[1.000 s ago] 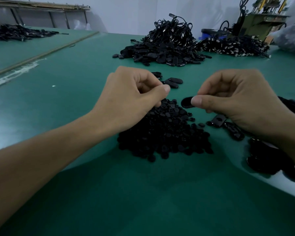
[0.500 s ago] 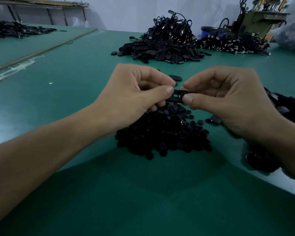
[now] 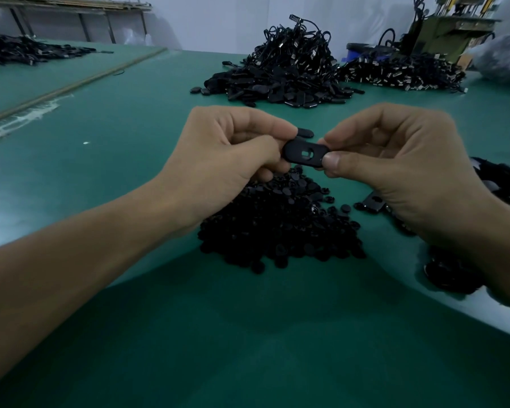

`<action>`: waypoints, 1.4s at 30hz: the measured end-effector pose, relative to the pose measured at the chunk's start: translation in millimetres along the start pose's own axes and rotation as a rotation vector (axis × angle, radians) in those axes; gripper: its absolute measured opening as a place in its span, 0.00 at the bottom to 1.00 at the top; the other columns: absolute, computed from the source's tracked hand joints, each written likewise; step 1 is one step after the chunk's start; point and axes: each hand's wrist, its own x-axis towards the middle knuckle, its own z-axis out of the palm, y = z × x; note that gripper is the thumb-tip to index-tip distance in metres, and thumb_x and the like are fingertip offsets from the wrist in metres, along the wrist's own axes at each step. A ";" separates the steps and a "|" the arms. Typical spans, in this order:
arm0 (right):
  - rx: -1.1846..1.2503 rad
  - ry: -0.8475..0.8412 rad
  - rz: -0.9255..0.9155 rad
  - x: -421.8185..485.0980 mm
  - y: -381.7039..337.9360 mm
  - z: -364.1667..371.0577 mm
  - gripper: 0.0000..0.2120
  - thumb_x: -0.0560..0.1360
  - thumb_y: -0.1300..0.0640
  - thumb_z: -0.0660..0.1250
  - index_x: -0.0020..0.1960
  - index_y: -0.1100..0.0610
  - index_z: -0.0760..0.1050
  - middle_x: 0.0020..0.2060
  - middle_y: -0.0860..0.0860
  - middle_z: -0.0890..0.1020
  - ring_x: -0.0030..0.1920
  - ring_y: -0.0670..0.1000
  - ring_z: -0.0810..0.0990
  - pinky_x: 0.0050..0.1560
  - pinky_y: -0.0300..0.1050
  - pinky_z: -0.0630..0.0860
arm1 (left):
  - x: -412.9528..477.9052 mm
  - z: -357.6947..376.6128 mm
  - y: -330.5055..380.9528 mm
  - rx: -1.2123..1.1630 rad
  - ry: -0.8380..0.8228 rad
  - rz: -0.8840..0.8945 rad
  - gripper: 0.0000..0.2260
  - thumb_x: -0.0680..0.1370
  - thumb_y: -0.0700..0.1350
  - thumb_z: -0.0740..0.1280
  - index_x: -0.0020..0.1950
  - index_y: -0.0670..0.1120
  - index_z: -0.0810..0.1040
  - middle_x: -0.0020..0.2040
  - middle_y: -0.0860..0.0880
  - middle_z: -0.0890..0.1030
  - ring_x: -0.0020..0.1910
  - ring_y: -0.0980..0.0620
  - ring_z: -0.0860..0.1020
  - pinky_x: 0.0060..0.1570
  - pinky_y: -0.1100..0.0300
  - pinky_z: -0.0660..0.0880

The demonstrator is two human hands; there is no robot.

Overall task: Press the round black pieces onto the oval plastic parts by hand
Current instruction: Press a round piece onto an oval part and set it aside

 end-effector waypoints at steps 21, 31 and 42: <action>-0.012 0.043 -0.119 -1.5 4.0 5.8 0.12 0.72 0.69 0.74 0.47 0.55 0.78 0.47 0.55 0.85 0.49 0.52 0.86 0.50 0.41 0.82 | -0.8 1.0 -7.0 0.297 -0.028 0.169 0.04 0.76 0.45 0.74 0.50 0.52 0.85 0.35 0.51 0.85 0.30 0.59 0.74 0.32 0.69 0.69; -0.679 -0.282 0.055 0.8 10.0 -5.8 0.01 0.70 0.48 0.73 0.41 0.44 0.82 0.33 0.38 0.83 0.37 0.35 0.79 0.38 0.23 0.69 | 3.6 -5.5 -7.1 0.158 0.143 0.112 0.04 0.74 0.45 0.77 0.42 0.52 0.84 0.35 0.50 0.85 0.33 0.51 0.84 0.35 0.58 0.82; -0.628 -0.305 0.128 1.5 18.3 -1.1 0.05 0.72 0.52 0.76 0.39 0.46 0.81 0.33 0.44 0.83 0.35 0.37 0.79 0.38 0.27 0.72 | 4.1 -4.3 -7.0 0.006 0.120 0.005 0.07 0.75 0.35 0.74 0.46 0.43 0.77 0.35 0.46 0.85 0.38 0.48 0.86 0.39 0.58 0.82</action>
